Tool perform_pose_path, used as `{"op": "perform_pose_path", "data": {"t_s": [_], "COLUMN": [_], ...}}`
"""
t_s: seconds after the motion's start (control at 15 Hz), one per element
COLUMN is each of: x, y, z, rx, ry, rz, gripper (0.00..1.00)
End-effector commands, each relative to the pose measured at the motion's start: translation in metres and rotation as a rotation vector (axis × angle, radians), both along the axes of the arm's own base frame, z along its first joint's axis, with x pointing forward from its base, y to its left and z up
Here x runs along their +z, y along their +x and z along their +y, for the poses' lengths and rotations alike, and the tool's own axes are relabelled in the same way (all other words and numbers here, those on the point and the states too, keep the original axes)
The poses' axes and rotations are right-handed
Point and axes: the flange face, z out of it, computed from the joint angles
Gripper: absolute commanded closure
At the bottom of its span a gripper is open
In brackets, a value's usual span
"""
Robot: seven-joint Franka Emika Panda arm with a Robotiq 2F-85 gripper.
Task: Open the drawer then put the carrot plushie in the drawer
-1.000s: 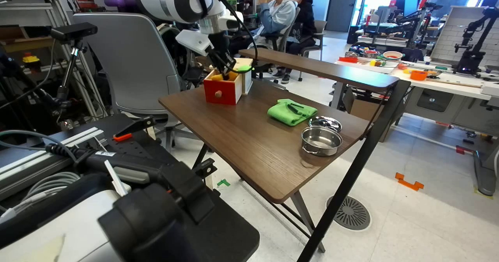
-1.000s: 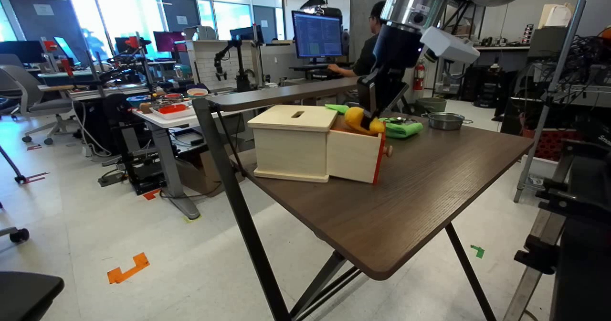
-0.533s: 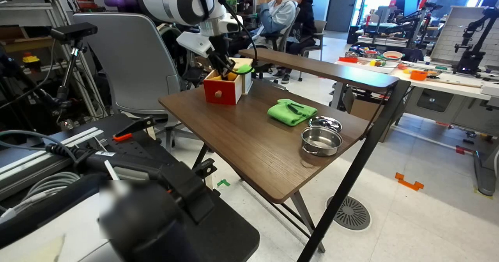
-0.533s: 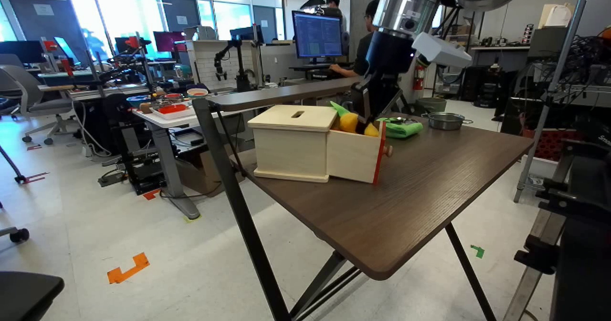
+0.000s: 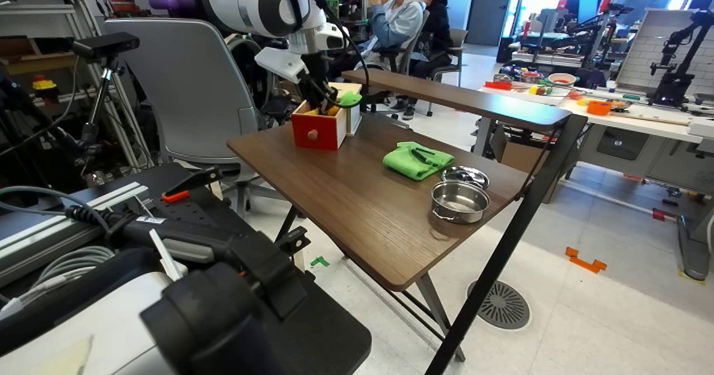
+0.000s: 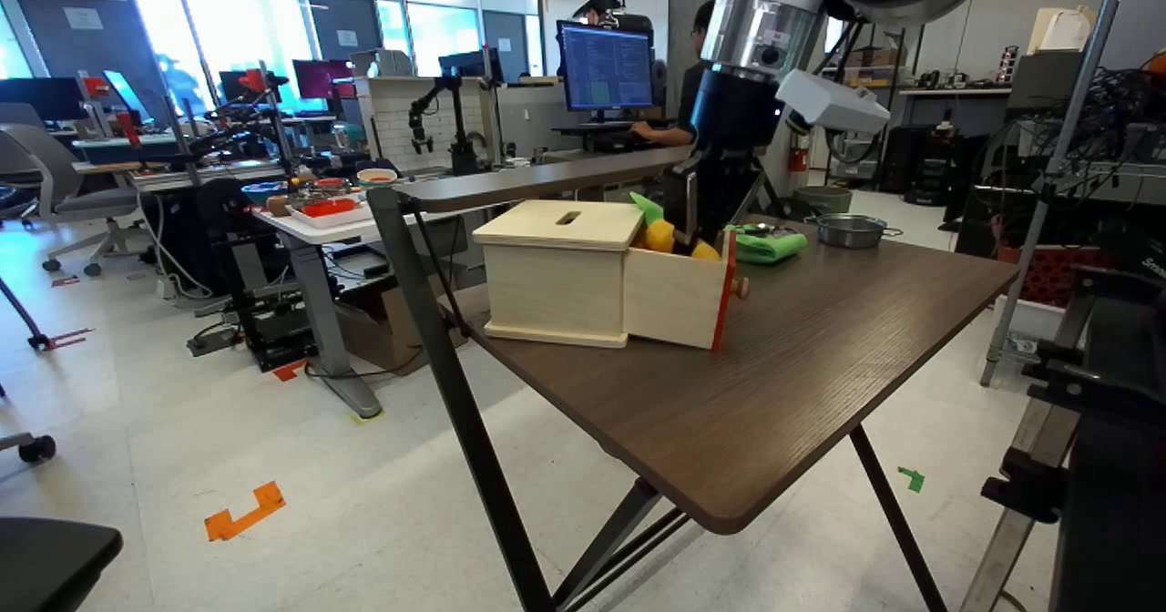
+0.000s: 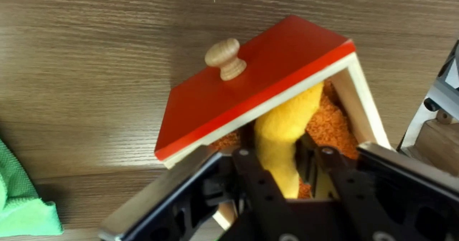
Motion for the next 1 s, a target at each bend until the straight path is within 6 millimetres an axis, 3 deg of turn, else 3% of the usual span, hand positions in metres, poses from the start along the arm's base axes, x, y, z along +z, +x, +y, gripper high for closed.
{"op": "perform_pose_path", "data": {"t_s": [0.0,0.33,0.73,0.93], "x": [0.001,0.019,0.074,0.071], "y": [0.007,0.011,0.015,0.015], "z": [0.004,0.003,0.001,-0.004], "rx": [0.027,0.035,0.037,0.043], "ry": [0.013,0.006,0.014,0.013], "rz": [0.035,0.018,-0.088,-0.086], "gripper": [0.36,0.0,0.0,0.0]}}
